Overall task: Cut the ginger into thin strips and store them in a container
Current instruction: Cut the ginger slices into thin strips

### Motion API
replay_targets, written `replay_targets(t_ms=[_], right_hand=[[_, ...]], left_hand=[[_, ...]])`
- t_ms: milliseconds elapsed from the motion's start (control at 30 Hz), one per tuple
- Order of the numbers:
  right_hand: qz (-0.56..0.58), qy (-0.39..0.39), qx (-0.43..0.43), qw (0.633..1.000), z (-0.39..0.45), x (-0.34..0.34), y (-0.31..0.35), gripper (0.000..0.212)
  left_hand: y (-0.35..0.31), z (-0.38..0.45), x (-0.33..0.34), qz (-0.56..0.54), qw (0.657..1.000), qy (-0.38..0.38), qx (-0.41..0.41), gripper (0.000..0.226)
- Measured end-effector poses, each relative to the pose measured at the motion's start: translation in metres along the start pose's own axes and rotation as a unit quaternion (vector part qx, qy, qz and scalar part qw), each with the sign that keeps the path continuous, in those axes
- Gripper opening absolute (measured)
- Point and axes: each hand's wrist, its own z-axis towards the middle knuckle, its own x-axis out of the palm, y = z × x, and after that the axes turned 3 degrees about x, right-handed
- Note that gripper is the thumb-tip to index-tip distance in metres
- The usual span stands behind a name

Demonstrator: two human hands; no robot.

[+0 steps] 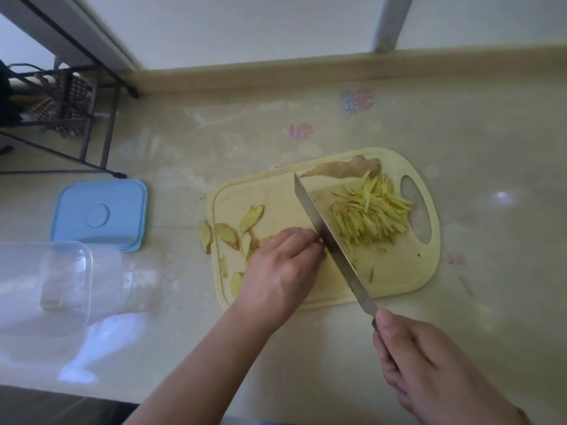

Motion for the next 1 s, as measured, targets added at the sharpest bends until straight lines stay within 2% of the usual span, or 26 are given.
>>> replay_targets(t_ms=[133,233,333,433,600,800,1000], right_hand=[[-0.017,-0.013,0.002,1.0,-0.001,0.003,-0.002,0.096],[-0.04,-0.018,-0.006,0.999,0.0,0.004,-0.006,0.104],[-0.054,-0.026,-0.027,0.998,0.005,0.006,-0.002,0.101],[-0.063,-0.039,-0.044,0.996,0.013,0.007,0.005,0.083],[-0.065,-0.055,-0.035,0.996,0.007,0.006,0.007,0.104],[-0.067,-0.055,-0.032,0.996,0.009,0.011,0.007,0.105],[-0.058,-0.055,-0.033,0.996,0.011,0.01,0.012,0.083]], left_hand=[[-0.001,0.002,-0.002,0.015,1.0,0.009,-0.004,0.013],[-0.002,0.003,-0.002,0.01,1.0,-0.001,-0.009,0.018],[-0.003,0.0,-0.002,0.0,1.0,0.002,-0.012,0.018],[-0.001,0.001,-0.002,-0.008,1.0,0.004,-0.013,0.017],[0.001,0.003,-0.004,0.0,1.0,0.021,-0.022,0.011],[0.001,0.005,-0.006,0.003,0.999,0.046,-0.02,0.01],[0.002,0.004,-0.006,-0.003,0.999,0.044,-0.026,0.021]])
